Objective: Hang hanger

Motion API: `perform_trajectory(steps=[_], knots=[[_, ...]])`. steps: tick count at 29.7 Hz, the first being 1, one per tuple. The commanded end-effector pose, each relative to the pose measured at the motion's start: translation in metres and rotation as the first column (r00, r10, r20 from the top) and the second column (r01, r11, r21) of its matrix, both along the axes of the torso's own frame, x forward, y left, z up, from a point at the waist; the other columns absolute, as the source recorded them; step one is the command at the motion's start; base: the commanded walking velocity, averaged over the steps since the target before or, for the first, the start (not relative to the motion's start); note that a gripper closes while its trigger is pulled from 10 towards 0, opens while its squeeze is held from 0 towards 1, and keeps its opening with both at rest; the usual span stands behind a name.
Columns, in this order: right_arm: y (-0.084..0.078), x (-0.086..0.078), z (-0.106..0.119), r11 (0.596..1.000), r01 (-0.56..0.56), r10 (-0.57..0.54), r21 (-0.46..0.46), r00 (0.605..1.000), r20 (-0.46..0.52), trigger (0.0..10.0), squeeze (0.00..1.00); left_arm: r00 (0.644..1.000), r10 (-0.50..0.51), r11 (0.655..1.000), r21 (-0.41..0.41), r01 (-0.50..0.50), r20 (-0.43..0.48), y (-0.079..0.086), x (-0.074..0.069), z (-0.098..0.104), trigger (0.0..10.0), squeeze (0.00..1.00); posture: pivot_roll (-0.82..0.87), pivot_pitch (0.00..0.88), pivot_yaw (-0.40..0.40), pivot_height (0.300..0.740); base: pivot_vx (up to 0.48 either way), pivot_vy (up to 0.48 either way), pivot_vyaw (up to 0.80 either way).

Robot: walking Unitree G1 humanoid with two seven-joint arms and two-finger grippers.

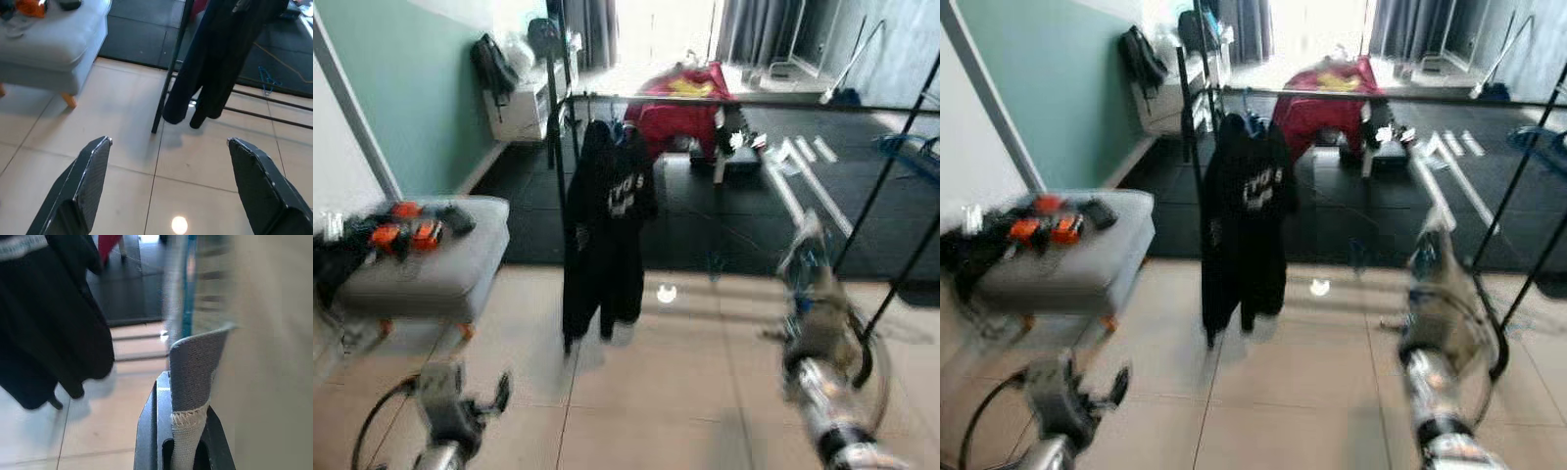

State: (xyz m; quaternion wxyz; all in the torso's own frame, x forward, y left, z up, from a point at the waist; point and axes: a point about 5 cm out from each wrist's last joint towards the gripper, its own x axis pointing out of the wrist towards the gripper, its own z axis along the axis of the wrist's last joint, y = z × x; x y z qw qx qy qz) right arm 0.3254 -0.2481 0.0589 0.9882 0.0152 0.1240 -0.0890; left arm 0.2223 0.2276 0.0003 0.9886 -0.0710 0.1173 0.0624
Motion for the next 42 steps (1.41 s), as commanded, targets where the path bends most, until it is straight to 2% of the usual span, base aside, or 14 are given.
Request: perform_trajectory(steps=[1,2,3,9,14,18,23,28,33,36,37,38,40,42], knots=[[-0.008,0.006,0.013,1.0,0.002,-0.001,-0.031,1.0,0.029,10.0,0.0,1.0,-0.009,1.0,0.003,0.009,0.006,0.0,0.001,0.0,10.0,0.0,-0.06,0.016,0.02,0.74,0.48,0.0,0.0],[-0.006,0.01,0.018,0.999,-0.009,0.011,-0.034,0.999,0.041,10.0,0.0,1.0,-0.009,1.0,0.003,0.009,0.007,0.0,0.001,0.0,10.0,0.0,-0.06,0.017,0.017,0.74,0.48,0.0,0.0],[0.0,0.021,0.034,0.998,-0.04,0.044,-0.042,0.996,0.081,10.0,0.0,1.0,-0.008,1.0,0.003,0.008,0.009,0.0,0.0,0.001,10.0,0.0,-0.06,0.02,0.017,0.74,0.48,0.0,0.0],[0.005,0.035,0.054,0.996,-0.05,0.058,-0.069,0.992,0.114,10.0,0.0,1.0,-0.007,1.0,0.003,0.007,0.01,-0.001,-0.001,0.001,10.0,0.0,-0.05,0.023,0.014,0.74,0.48,0.0,0.0],[0.006,0.045,0.071,0.997,-0.048,0.054,-0.054,0.99,0.133,10.0,0.0,1.0,-0.011,1.0,0.001,0.01,0.012,-0.001,-0.001,0.001,10.0,0.0,-0.05,0.025,0.014,0.74,0.48,0.0,0.0],[0.008,0.049,0.075,0.997,-0.049,0.055,-0.059,0.992,0.112,10.0,0.0,1.0,-0.013,1.0,0.0,0.013,0.014,-0.001,0.0,0.001,10.0,0.0,-0.05,0.028,0.014,0.74,0.48,0.0,0.0],[0.01,0.054,0.083,0.999,-0.05,0.051,-0.006,0.994,0.097,10.0,0.0,1.0,-0.018,1.0,0.0,0.018,0.015,-0.002,0.0,0.002,10.0,0.0,-0.05,0.031,0.014,0.74,0.48,0.0,0.0],[0.004,0.061,0.106,0.999,-0.021,0.017,0.025,0.986,0.168,10.0,0.0,0.999,-0.032,0.999,0.002,0.032,0.021,-0.003,0.0,0.003,10.0,0.0,-0.05,0.029,0.015,0.74,0.48,0.0,0.0],[0.0,0.061,0.111,1.0,0.011,-0.016,0.026,0.984,0.178,10.0,0.0,0.998,-0.048,0.999,0.002,0.048,0.027,-0.005,0.0,0.004,10.0,0.0,-0.05,0.031,0.015,0.74,0.456,0.0,0.0],[-0.001,0.061,0.11,0.999,0.019,-0.024,0.032,0.988,0.156,10.0,0.0,0.999,-0.036,0.999,-0.001,0.036,0.022,-0.004,0.0,0.004,10.0,0.0,-0.05,0.031,0.015,0.74,0.0,0.0,0.0],[0.0,0.061,0.105,0.999,0.018,-0.021,0.035,0.995,0.099,10.0,0.0,1.0,-0.027,1.0,-0.004,0.027,0.017,-0.003,0.0,0.003,10.0,0.0,-0.05,0.032,0.016,0.74,0.0,0.0,0.0],[0.0,0.061,0.105,0.999,0.018,-0.021,0.035,0.995,0.099,10.0,0.0,1.0,-0.027,1.0,-0.004,0.027,0.017,-0.003,0.0,0.003,10.0,0.0,-0.05,0.032,0.016,0.74,0.0,0.0,0.0],[0.001,0.06,0.093,0.999,0.027,-0.026,0.023,0.999,-0.043,10.0,0.0,1.0,-0.021,1.0,-0.01,0.021,0.01,-0.003,-0.001,0.003,10.0,0.0,-0.05,0.034,0.014,0.74,0.0,0.0,0.0],[0.001,0.059,0.09,0.999,0.035,-0.033,0.02,0.996,-0.085,10.0,0.0,1.0,-0.022,1.0,-0.012,0.022,0.009,-0.003,-0.001,0.003,10.0,0.0,-0.05,0.036,0.017,0.74,0.0,0.0,0.0]])
